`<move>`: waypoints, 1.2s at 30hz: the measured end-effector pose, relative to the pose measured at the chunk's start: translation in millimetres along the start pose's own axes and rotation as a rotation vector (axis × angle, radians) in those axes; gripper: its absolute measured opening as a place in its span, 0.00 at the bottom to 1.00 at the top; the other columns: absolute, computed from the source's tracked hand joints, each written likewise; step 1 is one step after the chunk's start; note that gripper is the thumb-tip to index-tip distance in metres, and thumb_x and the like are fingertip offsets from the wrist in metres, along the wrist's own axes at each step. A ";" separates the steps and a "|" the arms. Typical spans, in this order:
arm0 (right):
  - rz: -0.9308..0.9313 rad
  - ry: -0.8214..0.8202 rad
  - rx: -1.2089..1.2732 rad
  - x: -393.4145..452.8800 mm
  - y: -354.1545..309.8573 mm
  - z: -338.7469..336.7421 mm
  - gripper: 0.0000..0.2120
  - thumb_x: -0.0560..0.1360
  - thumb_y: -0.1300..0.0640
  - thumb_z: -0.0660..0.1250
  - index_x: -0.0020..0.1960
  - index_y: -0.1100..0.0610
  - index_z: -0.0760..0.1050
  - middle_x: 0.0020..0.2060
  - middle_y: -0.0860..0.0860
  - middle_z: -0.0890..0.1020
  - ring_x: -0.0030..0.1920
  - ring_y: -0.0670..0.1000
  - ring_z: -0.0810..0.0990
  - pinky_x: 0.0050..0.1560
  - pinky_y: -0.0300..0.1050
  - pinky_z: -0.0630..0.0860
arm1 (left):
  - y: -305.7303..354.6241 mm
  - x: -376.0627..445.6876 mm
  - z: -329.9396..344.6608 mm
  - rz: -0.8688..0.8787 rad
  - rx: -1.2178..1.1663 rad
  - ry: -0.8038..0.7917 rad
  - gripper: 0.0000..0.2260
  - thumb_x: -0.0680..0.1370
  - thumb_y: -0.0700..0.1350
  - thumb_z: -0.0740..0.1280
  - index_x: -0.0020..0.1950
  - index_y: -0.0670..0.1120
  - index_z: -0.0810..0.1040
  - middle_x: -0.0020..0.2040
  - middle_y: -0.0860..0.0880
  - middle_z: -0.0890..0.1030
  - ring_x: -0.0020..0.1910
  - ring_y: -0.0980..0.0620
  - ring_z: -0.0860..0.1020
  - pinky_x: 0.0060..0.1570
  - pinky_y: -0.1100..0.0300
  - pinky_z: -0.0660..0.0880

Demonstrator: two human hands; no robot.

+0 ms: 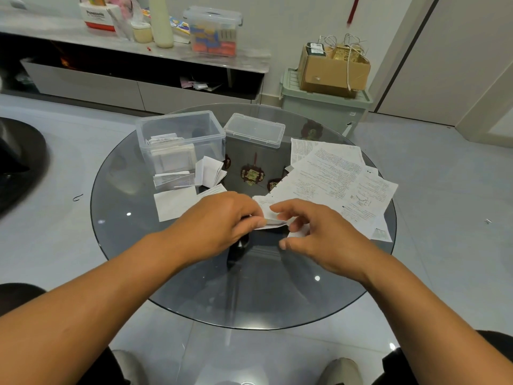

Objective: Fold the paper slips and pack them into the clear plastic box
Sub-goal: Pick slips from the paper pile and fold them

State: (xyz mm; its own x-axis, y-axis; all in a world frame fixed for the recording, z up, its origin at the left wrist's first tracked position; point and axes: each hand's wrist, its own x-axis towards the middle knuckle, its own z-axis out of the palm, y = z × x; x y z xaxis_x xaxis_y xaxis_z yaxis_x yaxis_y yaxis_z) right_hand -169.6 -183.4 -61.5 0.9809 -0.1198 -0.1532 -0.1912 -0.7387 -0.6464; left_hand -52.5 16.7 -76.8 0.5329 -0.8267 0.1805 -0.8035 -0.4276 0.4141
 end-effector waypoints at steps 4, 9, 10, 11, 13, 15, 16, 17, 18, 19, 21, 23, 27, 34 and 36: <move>-0.023 0.110 0.024 2.2 -1.9 4.9 0.12 0.77 0.54 0.75 0.59 0.44 0.81 0.48 0.39 0.82 0.47 0.43 0.80 0.50 0.42 0.78 | 8.6 -2.9 -2.6 -0.079 -0.135 -0.004 0.13 0.80 0.64 0.59 0.52 0.59 0.78 0.41 0.58 0.80 0.42 0.59 0.77 0.41 0.54 0.75; 0.035 0.161 0.150 6.2 -1.7 10.0 0.13 0.76 0.53 0.76 0.58 0.42 0.79 0.41 0.45 0.82 0.40 0.46 0.83 0.51 0.50 0.83 | 14.9 -3.1 -1.7 -0.189 -0.194 -0.050 0.28 0.72 0.69 0.68 0.68 0.66 0.64 0.39 0.60 0.75 0.39 0.60 0.76 0.38 0.61 0.71; 0.052 0.163 0.172 6.7 -1.5 12.4 0.16 0.75 0.52 0.77 0.60 0.42 0.78 0.42 0.45 0.81 0.41 0.46 0.83 0.52 0.50 0.83 | 13.8 -2.3 0.7 -0.192 -0.210 -0.034 0.28 0.74 0.65 0.70 0.69 0.65 0.63 0.39 0.59 0.75 0.38 0.59 0.76 0.38 0.59 0.73; 0.059 0.170 0.174 7.1 -1.6 15.5 0.19 0.75 0.51 0.77 0.63 0.42 0.76 0.43 0.45 0.81 0.43 0.46 0.82 0.51 0.48 0.82 | 13.0 -1.6 3.6 -0.200 -0.228 -0.014 0.27 0.76 0.60 0.71 0.70 0.65 0.62 0.39 0.58 0.76 0.38 0.58 0.77 0.39 0.55 0.76; 0.052 0.203 0.134 7.7 -3.2 21.8 0.23 0.74 0.50 0.77 0.66 0.43 0.74 0.42 0.44 0.79 0.43 0.45 0.79 0.47 0.43 0.76 | 13.5 -0.5 8.9 -0.231 -0.241 0.015 0.25 0.78 0.55 0.71 0.70 0.64 0.62 0.39 0.57 0.77 0.38 0.56 0.78 0.42 0.52 0.78; 0.053 0.226 0.101 9.3 -6.1 25.6 0.26 0.73 0.49 0.78 0.68 0.42 0.71 0.41 0.43 0.78 0.44 0.44 0.78 0.45 0.44 0.75 | 14.4 0.9 12.6 -0.256 -0.214 0.029 0.25 0.79 0.54 0.70 0.71 0.63 0.60 0.39 0.58 0.76 0.39 0.56 0.78 0.40 0.54 0.77; 0.063 0.230 0.098 10.8 -7.1 26.1 0.27 0.73 0.48 0.78 0.68 0.42 0.71 0.41 0.43 0.78 0.44 0.44 0.79 0.47 0.46 0.77 | 14.1 1.8 13.8 -0.262 -0.194 0.039 0.25 0.80 0.54 0.69 0.72 0.63 0.60 0.39 0.58 0.76 0.39 0.56 0.78 0.38 0.55 0.74; 0.075 0.230 0.100 12.4 -7.2 26.5 0.27 0.73 0.47 0.78 0.68 0.42 0.71 0.41 0.43 0.79 0.45 0.45 0.79 0.48 0.48 0.78 | 13.4 2.3 14.7 -0.266 -0.166 0.046 0.25 0.80 0.55 0.69 0.72 0.62 0.60 0.39 0.58 0.75 0.40 0.56 0.77 0.37 0.56 0.71; 0.088 0.228 0.107 14.0 -7.0 26.3 0.27 0.73 0.47 0.78 0.68 0.43 0.71 0.41 0.43 0.79 0.45 0.45 0.80 0.49 0.50 0.79 | 12.9 2.6 15.7 -0.265 -0.133 0.056 0.25 0.80 0.55 0.68 0.73 0.62 0.60 0.39 0.58 0.74 0.41 0.55 0.77 0.36 0.57 0.69; 0.101 0.226 0.119 15.9 -6.4 26.6 0.26 0.73 0.47 0.78 0.68 0.43 0.72 0.41 0.43 0.80 0.45 0.46 0.80 0.49 0.51 0.79 | 12.7 2.4 16.5 -0.266 -0.095 0.062 0.25 0.80 0.55 0.69 0.73 0.62 0.60 0.40 0.58 0.73 0.42 0.54 0.76 0.36 0.57 0.68; 0.128 0.234 0.154 18.1 -5.4 25.2 0.26 0.73 0.49 0.78 0.67 0.44 0.72 0.43 0.44 0.80 0.46 0.47 0.81 0.49 0.51 0.81 | 12.1 3.8 16.9 -0.273 -0.053 0.067 0.25 0.79 0.55 0.70 0.72 0.63 0.62 0.43 0.58 0.71 0.45 0.53 0.75 0.37 0.58 0.67; 0.156 0.230 0.176 20.2 -5.0 21.6 0.27 0.72 0.53 0.79 0.67 0.44 0.72 0.47 0.45 0.78 0.47 0.47 0.79 0.45 0.45 0.81 | 11.4 5.1 15.4 -0.266 -0.009 0.099 0.25 0.78 0.54 0.71 0.72 0.62 0.66 0.52 0.58 0.72 0.53 0.53 0.74 0.44 0.57 0.70; 0.186 0.200 0.159 23.0 0.9 10.4 0.27 0.71 0.55 0.80 0.65 0.43 0.73 0.51 0.44 0.76 0.50 0.46 0.77 0.56 0.49 0.79 | 13.9 0.9 20.1 0.134 0.109 0.108 0.18 0.79 0.43 0.67 0.69 0.53 0.78 0.67 0.50 0.76 0.65 0.47 0.73 0.60 0.49 0.75; 0.159 0.207 0.202 16.4 11.3 3.6 0.13 0.76 0.56 0.74 0.55 0.43 0.76 0.51 0.43 0.78 0.49 0.46 0.78 0.53 0.47 0.78 | 29.2 -13.7 26.8 0.133 0.047 -0.151 0.21 0.86 0.54 0.51 0.79 0.49 0.65 0.78 0.52 0.65 0.76 0.54 0.63 0.71 0.67 0.57; 0.135 0.277 0.139 13.0 10.6 2.4 0.09 0.78 0.53 0.72 0.56 0.43 0.77 0.51 0.42 0.78 0.49 0.46 0.77 0.48 0.43 0.74 | 27.4 -15.3 28.2 0.108 0.113 -0.114 0.22 0.85 0.55 0.50 0.75 0.47 0.70 0.75 0.50 0.69 0.73 0.52 0.67 0.70 0.63 0.64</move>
State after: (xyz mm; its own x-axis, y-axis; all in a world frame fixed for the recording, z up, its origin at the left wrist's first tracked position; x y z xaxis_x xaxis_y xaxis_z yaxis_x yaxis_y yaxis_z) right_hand -159.0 -191.1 -72.1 0.9152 -0.4002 -0.0477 -0.3045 -0.6089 -0.7325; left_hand -90.1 7.3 -93.4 0.4132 -0.9035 0.1136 -0.8826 -0.3666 0.2942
